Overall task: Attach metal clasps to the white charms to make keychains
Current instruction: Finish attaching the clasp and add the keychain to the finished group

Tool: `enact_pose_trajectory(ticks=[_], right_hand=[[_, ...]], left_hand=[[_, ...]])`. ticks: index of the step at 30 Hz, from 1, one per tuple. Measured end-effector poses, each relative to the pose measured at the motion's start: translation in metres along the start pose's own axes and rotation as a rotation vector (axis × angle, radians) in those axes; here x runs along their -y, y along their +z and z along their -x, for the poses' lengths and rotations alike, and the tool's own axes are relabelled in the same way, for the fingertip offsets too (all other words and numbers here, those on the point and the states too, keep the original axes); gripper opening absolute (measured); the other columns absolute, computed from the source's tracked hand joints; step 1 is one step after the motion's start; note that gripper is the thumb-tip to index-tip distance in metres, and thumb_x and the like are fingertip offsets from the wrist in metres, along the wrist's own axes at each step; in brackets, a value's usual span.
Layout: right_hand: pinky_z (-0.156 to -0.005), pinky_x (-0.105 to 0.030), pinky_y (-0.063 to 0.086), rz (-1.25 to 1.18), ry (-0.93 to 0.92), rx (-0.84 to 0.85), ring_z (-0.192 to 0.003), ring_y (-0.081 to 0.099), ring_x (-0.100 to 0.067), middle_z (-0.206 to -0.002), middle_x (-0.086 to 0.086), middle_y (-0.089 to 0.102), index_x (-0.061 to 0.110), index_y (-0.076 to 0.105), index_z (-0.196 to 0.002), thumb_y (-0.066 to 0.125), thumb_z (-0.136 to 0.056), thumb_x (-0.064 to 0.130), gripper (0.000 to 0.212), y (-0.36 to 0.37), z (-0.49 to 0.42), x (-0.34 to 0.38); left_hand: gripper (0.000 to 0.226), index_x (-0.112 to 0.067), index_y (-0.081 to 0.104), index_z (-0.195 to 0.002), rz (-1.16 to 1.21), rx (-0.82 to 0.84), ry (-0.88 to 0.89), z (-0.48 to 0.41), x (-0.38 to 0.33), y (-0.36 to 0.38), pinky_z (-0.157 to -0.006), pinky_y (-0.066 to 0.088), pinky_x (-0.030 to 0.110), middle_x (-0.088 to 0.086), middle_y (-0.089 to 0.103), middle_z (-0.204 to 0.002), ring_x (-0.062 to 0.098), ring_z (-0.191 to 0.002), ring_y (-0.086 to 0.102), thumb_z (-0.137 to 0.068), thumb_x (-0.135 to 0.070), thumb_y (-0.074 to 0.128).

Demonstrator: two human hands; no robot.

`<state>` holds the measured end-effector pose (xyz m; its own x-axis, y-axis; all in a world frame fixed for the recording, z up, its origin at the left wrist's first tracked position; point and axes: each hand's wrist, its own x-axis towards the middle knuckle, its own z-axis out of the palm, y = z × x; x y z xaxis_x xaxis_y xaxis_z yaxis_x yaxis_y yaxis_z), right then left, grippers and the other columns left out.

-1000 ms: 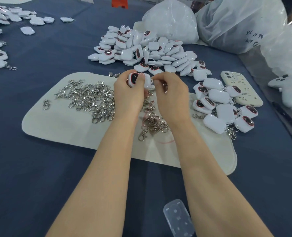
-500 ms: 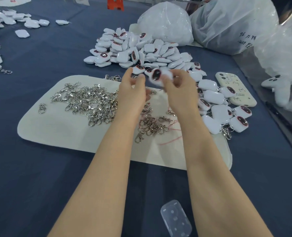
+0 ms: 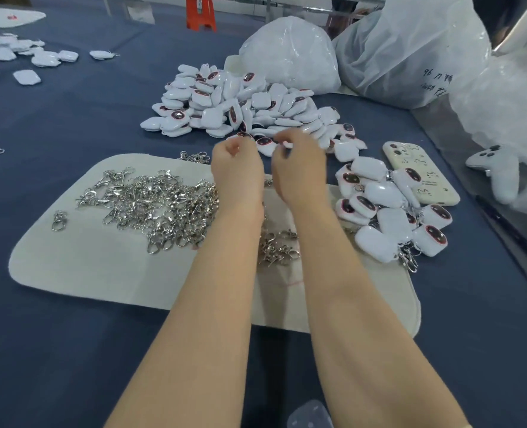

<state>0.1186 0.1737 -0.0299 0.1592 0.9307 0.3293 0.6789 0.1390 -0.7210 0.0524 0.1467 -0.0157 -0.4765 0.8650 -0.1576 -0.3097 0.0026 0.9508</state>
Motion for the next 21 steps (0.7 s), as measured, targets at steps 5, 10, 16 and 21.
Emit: enact_pose_trajectory(ticks=[5, 10, 16, 21], right_hand=[[-0.099, -0.038, 0.040, 0.242, 0.098, 0.306, -0.123, 0.043, -0.033, -0.135, -0.010, 0.048, 0.024, 0.050, -0.133, 0.045, -0.096, 0.026, 0.037, 0.033, -0.031, -0.005], [-0.101, -0.042, 0.029, 0.272, 0.172, 0.149, -0.124, 0.037, -0.033, -0.136, -0.012, 0.042, 0.011, 0.048, -0.127, 0.040, -0.099, 0.033, 0.037, 0.044, -0.041, -0.015], [-0.101, -0.042, 0.029, 0.278, 0.225, 0.110, -0.126, 0.036, -0.031, -0.139, -0.012, 0.038, 0.010, 0.045, -0.128, 0.047, -0.095, 0.029, 0.038, 0.052, -0.055, -0.017], [-0.101, -0.039, 0.030, 0.266, 0.297, 0.133, -0.126, 0.037, -0.032, -0.138, -0.015, 0.038, 0.010, 0.047, -0.129, 0.054, -0.091, 0.034, 0.046, 0.052, -0.061, -0.018]], left_hand=[[0.027, -0.006, 0.055, -0.116, -0.055, -0.040, -0.011, -0.031, 0.005, 0.012, -0.064, 0.047, 0.029, 0.016, 0.057, -0.108, 0.009, -0.070, 0.041, -0.091, -0.016, 0.048], [0.025, 0.009, 0.051, -0.107, -0.034, -0.043, 0.008, -0.047, 0.013, 0.024, -0.032, 0.023, 0.011, -0.002, 0.030, -0.073, 0.001, -0.032, 0.033, -0.090, -0.008, 0.043], [0.032, 0.001, 0.054, -0.117, -0.089, -0.020, -0.024, -0.054, 0.021, 0.025, -0.043, 0.030, 0.016, 0.028, 0.053, -0.120, 0.005, -0.057, 0.035, -0.091, -0.016, 0.047], [0.024, -0.006, 0.058, -0.112, -0.086, -0.035, 0.019, -0.061, 0.023, 0.025, -0.045, 0.034, 0.010, 0.000, 0.049, -0.095, 0.005, -0.064, 0.041, -0.091, -0.015, 0.048]])
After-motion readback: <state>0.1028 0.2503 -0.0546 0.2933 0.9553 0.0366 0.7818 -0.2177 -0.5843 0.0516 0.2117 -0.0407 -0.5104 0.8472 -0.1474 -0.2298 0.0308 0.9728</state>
